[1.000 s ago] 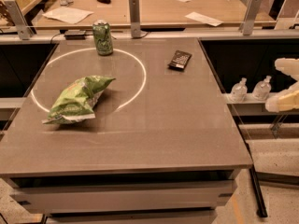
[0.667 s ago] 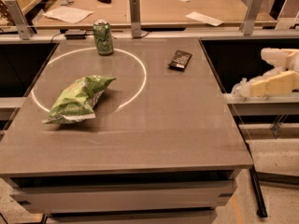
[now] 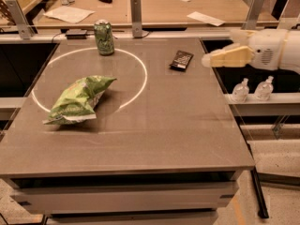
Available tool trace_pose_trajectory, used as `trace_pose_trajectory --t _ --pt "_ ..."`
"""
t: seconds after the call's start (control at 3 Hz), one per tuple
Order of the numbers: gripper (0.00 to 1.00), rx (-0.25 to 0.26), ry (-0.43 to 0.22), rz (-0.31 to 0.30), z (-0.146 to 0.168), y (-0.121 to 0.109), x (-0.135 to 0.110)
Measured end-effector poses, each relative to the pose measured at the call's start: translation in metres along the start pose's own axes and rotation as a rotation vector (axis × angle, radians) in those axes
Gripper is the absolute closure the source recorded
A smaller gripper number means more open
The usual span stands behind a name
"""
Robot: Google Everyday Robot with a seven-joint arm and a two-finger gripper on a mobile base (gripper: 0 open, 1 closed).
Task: Pick green can
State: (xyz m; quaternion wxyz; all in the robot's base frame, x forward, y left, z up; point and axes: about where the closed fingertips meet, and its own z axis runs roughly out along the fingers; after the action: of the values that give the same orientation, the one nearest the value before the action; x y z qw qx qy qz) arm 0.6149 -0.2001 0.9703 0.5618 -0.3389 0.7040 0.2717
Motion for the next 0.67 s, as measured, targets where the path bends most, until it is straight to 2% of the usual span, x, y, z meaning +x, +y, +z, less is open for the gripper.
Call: trace_pose_trajectory --t 0.33,0.67 --pt "0.0 -0.108 -0.037 -0.005 0.053 -0.009 -0.011" --pt "0.0 -0.198 -0.013 -0.046 0.103 -0.001 -0.019"
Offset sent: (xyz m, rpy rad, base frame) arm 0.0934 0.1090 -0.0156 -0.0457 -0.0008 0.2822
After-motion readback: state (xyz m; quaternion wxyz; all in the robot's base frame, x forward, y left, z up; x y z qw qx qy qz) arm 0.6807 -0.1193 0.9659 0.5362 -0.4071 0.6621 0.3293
